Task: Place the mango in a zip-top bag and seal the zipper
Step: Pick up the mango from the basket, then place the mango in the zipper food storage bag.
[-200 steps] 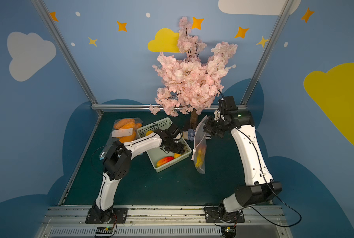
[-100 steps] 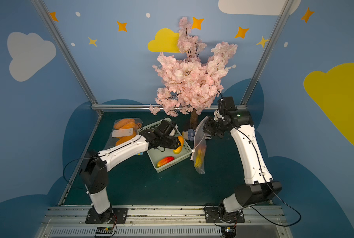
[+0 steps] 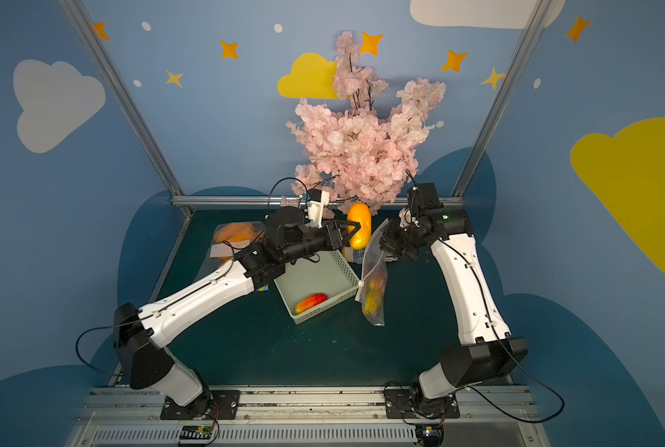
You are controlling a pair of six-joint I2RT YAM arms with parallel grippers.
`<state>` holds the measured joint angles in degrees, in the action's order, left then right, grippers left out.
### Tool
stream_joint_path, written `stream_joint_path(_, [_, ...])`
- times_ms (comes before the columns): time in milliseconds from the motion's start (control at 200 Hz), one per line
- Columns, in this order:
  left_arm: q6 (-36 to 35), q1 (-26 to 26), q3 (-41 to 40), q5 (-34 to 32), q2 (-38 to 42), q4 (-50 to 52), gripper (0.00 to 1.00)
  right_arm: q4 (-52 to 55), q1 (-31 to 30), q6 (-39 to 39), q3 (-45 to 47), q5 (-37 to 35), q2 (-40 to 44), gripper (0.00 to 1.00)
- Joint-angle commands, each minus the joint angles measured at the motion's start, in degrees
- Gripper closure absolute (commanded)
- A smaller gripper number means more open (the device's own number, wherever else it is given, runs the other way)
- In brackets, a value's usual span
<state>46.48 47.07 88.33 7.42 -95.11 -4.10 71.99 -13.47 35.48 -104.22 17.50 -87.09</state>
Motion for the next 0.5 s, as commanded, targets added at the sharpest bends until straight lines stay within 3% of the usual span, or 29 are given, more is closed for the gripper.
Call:
stream_joint_path(0, [4.93,0.61,2.34,2.92,-3.96,-6.41,0.7,-0.49,-0.44,-0.84,-0.01,1.04,-0.1,1.0])
stream_joint_path(235, [1.4,0.61,5.26,2.05,-7.67,-2.42,0.71,-0.15,-0.53,-0.69,-0.35,1.04,0.75,1.0])
stream_joint_path(496, [-12.16,2.34,6.38,-4.36,-7.38,12.52,0.72,0.46,-0.48,-0.51,-2.24,0.79,0.34,1.0])
